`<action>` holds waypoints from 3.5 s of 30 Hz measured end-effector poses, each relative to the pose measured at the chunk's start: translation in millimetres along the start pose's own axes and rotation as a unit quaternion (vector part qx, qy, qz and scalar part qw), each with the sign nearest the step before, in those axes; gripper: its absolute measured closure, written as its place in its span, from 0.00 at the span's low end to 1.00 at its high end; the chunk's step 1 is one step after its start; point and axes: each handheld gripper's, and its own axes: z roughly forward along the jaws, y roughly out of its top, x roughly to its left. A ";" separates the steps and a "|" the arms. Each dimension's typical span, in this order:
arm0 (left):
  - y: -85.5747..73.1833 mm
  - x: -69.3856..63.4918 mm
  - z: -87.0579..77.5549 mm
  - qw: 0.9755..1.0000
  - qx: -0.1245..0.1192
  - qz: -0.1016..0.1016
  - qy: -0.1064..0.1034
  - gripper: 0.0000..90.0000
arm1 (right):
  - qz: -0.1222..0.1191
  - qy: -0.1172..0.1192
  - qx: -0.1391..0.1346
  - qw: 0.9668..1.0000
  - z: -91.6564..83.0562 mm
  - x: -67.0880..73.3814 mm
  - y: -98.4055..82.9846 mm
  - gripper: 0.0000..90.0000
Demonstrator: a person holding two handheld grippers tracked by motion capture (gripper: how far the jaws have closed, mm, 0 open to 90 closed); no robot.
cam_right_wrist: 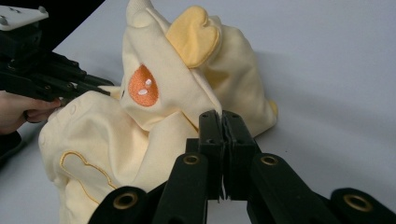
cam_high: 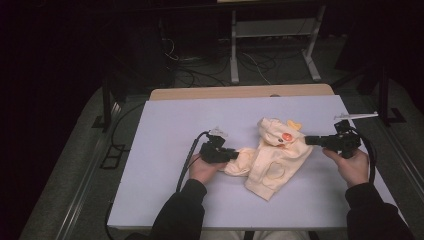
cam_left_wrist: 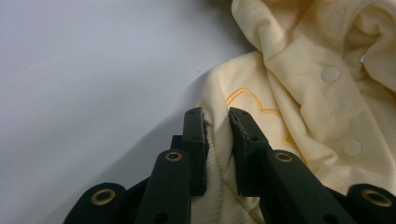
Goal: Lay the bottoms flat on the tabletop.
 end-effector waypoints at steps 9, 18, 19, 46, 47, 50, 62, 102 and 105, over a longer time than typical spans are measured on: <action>7.4 -6.2 -13.2 0.999 -0.016 0.028 0.017 0.85 | 0.006 -0.001 0.000 1.000 1.8 -2.5 -2.5 0.96; 10.9 10.4 -49.4 0.997 -0.043 0.008 0.064 0.85 | 0.010 0.010 -0.013 1.000 13.2 2.7 0.7 0.96; 9.7 15.1 -54.6 0.997 -0.053 -0.003 0.061 0.85 | 0.012 0.011 -0.015 1.000 16.4 3.5 1.6 0.96; 5.1 36.3 -140.8 0.980 -0.152 -0.050 0.116 0.85 | -0.012 0.014 -0.027 0.999 62.4 22.3 38.9 0.96; 3.2 35.8 -140.7 0.981 -0.150 -0.051 0.112 0.85 | -0.013 0.011 -0.024 1.000 62.1 22.5 38.8 0.96; -3.2 31.0 -136.5 0.984 -0.135 -0.045 0.103 0.85 | -0.016 -0.004 -0.010 1.000 60.0 20.4 37.4 0.96; -15.0 1.8 -111.7 0.998 -0.059 -0.002 0.028 0.85 | -0.013 -0.060 0.033 0.998 44.1 2.4 21.0 0.96; 43.5 51.4 -12.5 0.996 -0.008 -0.076 -0.041 0.21 | 0.048 -0.065 0.028 0.996 29.3 -13.0 -3.2 0.95; 42.9 55.8 -2.7 0.994 0.010 -0.095 -0.056 0.24 | 0.046 -0.065 0.027 0.996 29.3 -12.8 -3.1 0.96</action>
